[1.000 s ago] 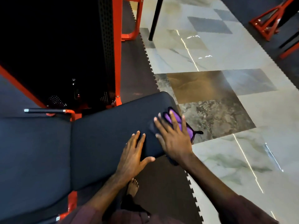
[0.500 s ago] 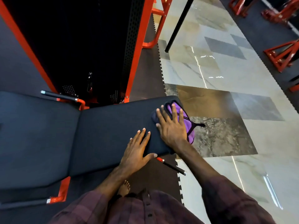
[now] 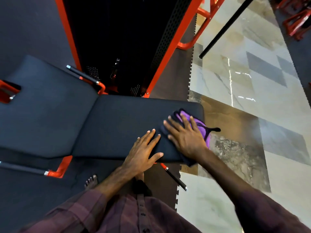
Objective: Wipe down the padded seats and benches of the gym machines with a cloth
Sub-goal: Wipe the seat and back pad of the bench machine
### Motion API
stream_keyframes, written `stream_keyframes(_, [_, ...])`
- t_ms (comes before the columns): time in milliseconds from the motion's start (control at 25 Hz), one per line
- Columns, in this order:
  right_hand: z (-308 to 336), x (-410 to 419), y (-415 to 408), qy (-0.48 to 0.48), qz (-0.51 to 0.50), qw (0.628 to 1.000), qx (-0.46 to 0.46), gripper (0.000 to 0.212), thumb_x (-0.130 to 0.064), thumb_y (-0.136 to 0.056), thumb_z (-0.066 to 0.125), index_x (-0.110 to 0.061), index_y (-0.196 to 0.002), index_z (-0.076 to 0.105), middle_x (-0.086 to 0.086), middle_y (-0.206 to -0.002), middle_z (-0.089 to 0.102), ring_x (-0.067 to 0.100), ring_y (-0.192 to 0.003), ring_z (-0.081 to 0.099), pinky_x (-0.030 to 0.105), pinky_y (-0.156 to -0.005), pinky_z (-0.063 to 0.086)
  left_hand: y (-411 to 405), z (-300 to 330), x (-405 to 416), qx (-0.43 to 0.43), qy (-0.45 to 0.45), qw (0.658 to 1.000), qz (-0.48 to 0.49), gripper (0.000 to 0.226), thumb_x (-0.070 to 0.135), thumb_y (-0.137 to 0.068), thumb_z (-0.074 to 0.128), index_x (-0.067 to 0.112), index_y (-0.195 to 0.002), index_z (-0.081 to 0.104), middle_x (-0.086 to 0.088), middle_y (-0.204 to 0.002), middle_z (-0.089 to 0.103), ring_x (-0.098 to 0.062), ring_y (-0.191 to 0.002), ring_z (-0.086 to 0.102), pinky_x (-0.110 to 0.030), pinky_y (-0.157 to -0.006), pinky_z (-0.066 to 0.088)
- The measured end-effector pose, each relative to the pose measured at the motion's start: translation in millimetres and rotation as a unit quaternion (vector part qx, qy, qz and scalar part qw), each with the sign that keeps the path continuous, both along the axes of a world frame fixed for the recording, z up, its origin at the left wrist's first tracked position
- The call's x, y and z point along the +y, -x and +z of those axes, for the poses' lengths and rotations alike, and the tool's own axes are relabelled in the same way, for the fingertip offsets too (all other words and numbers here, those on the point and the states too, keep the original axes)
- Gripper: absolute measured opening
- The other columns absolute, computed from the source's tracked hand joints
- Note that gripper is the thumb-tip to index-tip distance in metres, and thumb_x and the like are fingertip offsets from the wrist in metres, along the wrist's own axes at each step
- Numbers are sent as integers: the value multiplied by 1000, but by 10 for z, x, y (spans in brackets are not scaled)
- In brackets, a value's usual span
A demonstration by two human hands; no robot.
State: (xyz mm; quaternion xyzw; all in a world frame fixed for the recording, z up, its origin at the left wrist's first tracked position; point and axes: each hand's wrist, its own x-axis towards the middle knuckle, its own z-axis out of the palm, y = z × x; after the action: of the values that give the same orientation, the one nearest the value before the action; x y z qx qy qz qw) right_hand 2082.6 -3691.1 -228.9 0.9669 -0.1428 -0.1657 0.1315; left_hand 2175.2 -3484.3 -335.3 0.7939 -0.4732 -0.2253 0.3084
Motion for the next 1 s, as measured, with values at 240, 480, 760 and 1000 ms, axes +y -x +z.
stream_keyframes(240, [237, -845, -688, -23, -60, 998, 24, 60, -56, -109, 19, -40, -167, 14, -10, -174, 18, 40, -160, 15, 63, -126, 13, 213, -90, -167, -20, 43, 990, 134, 66, 64, -107, 38, 29, -163, 38, 8, -175, 20, -9, -161, 13, -56, -128, 22])
stream_keyframes(480, [223, -1061, -450, -102, 205, 970, 81, 63, -62, -102, 16, -47, -162, 28, -12, -170, 31, 41, -152, 35, 60, -121, 29, 527, -122, -341, -17, 43, 956, 291, 62, 60, -108, 35, 28, -161, 43, 6, -173, 27, -9, -161, 17, -60, -128, 17])
stream_keyframes(760, [13, -697, -757, -87, 226, 962, 128, 61, -62, -105, 14, -48, -165, 10, -9, -176, 6, 46, -156, 18, 72, -120, 20, 694, -244, -425, 14, 17, 910, 413, 63, 64, -107, 33, 32, -160, 42, 9, -172, 27, -5, -160, 16, -66, -126, 11])
stream_keyframes(1000, [89, -836, -1099, -72, 130, 975, 166, 62, -77, -101, 19, -59, -160, 13, -5, -176, -5, 50, -157, 4, 75, -120, 9, 765, -293, -480, 54, 5, 878, 476, 72, 73, -101, 24, 36, -162, 38, 7, -174, 22, -6, -162, 7, -61, -129, 1])
